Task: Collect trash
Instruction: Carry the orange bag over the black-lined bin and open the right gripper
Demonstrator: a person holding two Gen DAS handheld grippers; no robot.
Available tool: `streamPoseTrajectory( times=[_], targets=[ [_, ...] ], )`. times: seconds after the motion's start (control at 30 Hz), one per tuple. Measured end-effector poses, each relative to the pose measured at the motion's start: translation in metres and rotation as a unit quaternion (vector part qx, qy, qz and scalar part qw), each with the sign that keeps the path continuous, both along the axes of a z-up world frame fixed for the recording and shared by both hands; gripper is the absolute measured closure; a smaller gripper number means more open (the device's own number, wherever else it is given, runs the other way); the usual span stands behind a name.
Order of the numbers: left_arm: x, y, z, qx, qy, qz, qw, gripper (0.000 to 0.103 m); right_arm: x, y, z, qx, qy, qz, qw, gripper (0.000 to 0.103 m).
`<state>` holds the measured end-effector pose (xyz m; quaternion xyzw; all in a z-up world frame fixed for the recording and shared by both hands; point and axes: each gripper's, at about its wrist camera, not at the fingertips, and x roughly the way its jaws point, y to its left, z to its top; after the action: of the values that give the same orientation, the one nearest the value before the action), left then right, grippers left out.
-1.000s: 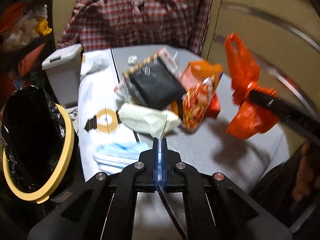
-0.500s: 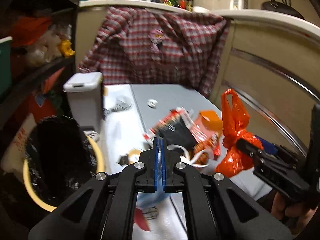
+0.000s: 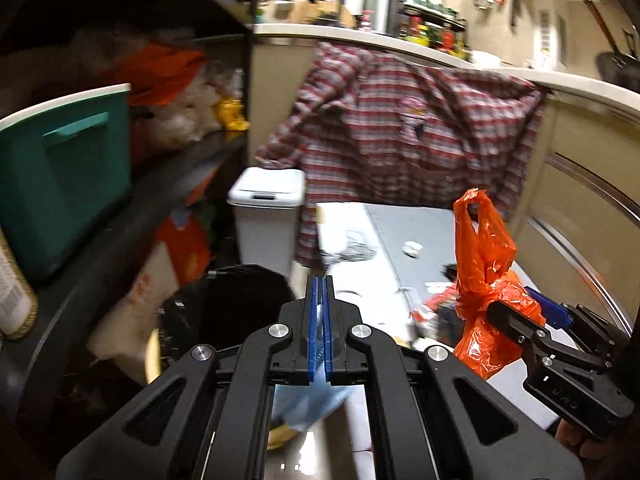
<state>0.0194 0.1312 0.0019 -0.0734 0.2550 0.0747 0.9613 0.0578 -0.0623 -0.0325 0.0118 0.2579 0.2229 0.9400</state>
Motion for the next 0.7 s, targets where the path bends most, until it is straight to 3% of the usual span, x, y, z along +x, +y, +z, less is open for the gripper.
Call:
streamPoseTrajectory(
  times=[0.33,0.7],
  targets=[
    [0.007,0.056,-0.018,-0.01,0.016,0.066,0.9977,0.101,0.02,0.084,-0.008,-0.022,-0.01,0.056,0.998,0.052],
    [0.034,0.089,-0.046,-0.028,0.066,0.088,0.9935,0.101,0.045,0.125,-0.033,-0.037,0.017,0.072,0.997,0.052]
  ],
)
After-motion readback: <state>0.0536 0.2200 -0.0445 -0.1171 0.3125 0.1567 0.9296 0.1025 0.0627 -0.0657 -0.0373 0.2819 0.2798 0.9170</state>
